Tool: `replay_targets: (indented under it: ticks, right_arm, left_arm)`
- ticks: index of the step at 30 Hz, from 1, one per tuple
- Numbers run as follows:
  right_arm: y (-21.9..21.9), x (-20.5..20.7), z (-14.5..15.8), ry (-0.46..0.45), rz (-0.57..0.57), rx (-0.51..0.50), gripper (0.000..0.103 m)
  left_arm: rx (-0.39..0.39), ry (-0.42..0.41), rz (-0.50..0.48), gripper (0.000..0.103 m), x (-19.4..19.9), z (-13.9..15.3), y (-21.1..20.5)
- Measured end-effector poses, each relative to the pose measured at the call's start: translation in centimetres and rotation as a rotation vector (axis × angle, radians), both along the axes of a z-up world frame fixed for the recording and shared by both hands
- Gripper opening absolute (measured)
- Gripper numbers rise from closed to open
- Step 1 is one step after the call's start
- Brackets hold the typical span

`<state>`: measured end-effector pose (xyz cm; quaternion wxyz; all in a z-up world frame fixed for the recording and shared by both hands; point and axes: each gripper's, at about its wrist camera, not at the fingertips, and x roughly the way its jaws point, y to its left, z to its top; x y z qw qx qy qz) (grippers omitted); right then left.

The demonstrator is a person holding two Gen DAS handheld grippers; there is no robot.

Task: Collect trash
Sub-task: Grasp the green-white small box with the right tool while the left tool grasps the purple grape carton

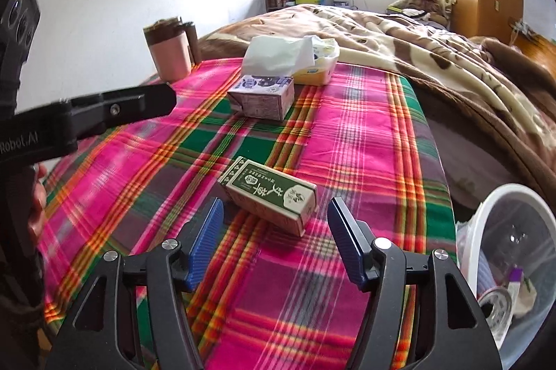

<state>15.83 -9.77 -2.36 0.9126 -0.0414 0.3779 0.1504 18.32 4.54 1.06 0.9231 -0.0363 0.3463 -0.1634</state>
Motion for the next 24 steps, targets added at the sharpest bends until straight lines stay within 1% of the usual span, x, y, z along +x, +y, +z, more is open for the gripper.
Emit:
replay_targets:
  ticks: [3,5,8,14,15,17,19,21,24]
  right_arm:
    - [0.8,0.7,-0.2,-0.015,0.018,-0.056,0.065]
    - [1.2,1.2,-0.3,-0.018,0.034,-0.069,0.065]
    - [1.4,2.2,-0.6,0.019,0.055,-0.06,0.065]
    - [1.6,2.7,-1.4,0.067,0.083,-0.04,0.064]
    - [1.5,2.7,-1.5,0.068,0.079,-0.036,0.064]
    - [1.3,2.8,-1.5,0.069,0.066,-0.028,0.054]
    - [0.9,2.8,-1.3,0.065,0.042,-0.016,0.051]
    - [0.2,2.7,-1.2,0.063,0.0,-0.006,0.048]
    - [-1.2,2.2,-1.0,0.059,-0.078,0.03,0.046]
  left_arm:
    - [0.014,0.003,-0.009,0.077,0.9,-0.1,0.1]
    - [0.014,0.009,-0.009,0.077,1.7,-0.2,0.3]
    - [0.011,0.021,-0.009,0.077,2.9,-0.4,0.7]
    - [0.036,0.035,-0.025,0.077,5.1,-0.8,0.6]
    - [0.044,0.037,-0.028,0.077,5.4,-1.0,0.5]
    - [0.057,0.039,-0.045,0.077,6.0,-1.3,0.1]
    - [0.057,0.047,-0.062,0.077,6.6,-1.7,-0.1]
    - [0.048,0.065,-0.073,0.077,7.3,-2.2,-0.3]
    - [0.059,0.078,-0.079,0.077,8.3,-2.8,-0.6]
